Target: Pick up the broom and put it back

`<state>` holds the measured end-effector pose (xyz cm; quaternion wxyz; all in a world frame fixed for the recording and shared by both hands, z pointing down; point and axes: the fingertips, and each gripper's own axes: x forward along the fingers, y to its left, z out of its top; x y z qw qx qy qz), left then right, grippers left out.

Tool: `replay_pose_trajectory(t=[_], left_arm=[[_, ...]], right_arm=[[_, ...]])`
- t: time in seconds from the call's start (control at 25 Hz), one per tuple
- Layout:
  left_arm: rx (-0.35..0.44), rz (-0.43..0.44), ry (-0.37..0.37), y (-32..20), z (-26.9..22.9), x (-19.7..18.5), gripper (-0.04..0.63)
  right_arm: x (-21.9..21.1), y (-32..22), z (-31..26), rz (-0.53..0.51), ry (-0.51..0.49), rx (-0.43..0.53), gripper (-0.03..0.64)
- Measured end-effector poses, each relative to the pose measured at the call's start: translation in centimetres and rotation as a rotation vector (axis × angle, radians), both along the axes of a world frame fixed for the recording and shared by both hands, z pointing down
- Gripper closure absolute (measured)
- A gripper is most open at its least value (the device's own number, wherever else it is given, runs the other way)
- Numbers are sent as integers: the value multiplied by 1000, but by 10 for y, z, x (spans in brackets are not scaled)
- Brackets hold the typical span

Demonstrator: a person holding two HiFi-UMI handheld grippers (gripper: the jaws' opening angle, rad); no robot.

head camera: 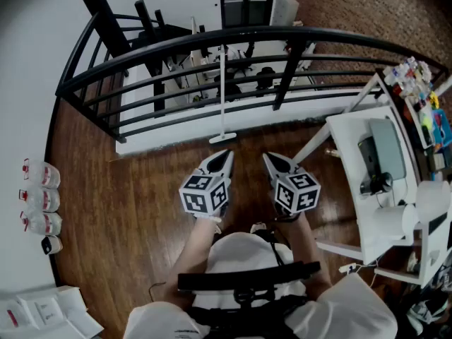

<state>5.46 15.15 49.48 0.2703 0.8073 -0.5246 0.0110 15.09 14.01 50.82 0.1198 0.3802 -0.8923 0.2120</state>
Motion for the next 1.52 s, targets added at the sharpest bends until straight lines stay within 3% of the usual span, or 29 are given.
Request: replay_pose_trajectory(t=[0.6, 1.12, 1.52], left_arm=[[-15, -46, -24, -7, 5, 18, 607], [-18, -109, -51, -28, 14, 88, 607], [-19, -129, -44, -77, 23, 60, 607]], right_arm=[[24, -10, 6, -31, -17, -10, 604], [100, -43, 20, -72, -46, -30, 604], [76, -92, 30, -84, -44, -41, 604]])
